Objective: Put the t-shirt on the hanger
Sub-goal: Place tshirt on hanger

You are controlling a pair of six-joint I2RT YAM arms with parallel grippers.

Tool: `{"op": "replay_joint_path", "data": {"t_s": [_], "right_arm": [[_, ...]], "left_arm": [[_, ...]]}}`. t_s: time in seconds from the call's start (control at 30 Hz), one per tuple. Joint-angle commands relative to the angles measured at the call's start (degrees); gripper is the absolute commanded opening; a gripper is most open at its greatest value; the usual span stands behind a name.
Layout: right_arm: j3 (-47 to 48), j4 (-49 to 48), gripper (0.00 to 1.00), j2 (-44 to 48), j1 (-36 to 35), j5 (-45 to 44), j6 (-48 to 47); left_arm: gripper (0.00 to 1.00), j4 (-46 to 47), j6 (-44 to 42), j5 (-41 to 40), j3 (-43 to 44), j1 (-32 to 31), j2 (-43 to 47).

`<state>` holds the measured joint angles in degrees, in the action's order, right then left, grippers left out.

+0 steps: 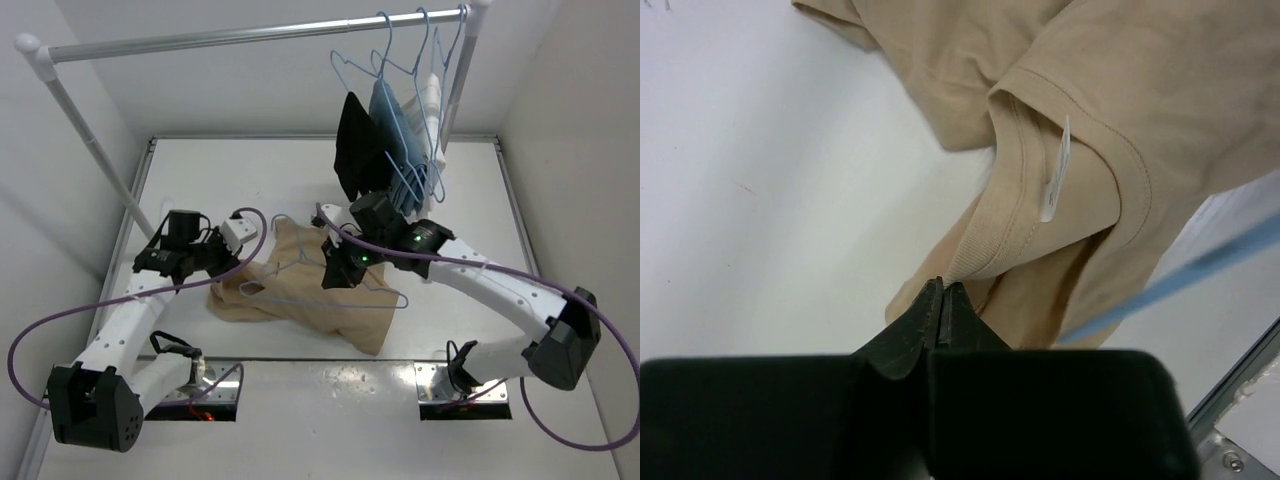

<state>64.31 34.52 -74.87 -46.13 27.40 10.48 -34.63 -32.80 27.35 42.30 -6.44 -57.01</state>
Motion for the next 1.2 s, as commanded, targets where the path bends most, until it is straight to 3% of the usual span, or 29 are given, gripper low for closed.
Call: {"op": "replay_joint_path", "data": {"t_s": [0.0,0.4,0.67,0.87,1.17], "right_arm": [[0.72,-10.78,0.00,-4.03,-1.60,-4.54,-0.90],[1.43,-20.63,0.00,-10.56,-6.86,-15.71,-8.80],[-5.85,-33.27,0.00,-7.14,-10.91,-16.41,-15.22],[-9.65,-37.68,0.00,-2.92,-15.65,-22.46,-20.76],[-13.68,-46.99,0.00,-3.88,-20.76,-32.58,-28.32]], "left_arm": [[0.00,0.53,2.30,1.12,2.61,-0.33,0.06],[0.00,-2.37,6.52,5.95,4.89,-0.33,0.59],[0.00,-4.74,13.10,19.39,12.00,-0.33,0.59],[0.00,-4.74,16.53,28.35,15.62,-0.33,0.07],[0.00,-4.74,18.38,32.68,19.31,-3.32,-1.08]]}}
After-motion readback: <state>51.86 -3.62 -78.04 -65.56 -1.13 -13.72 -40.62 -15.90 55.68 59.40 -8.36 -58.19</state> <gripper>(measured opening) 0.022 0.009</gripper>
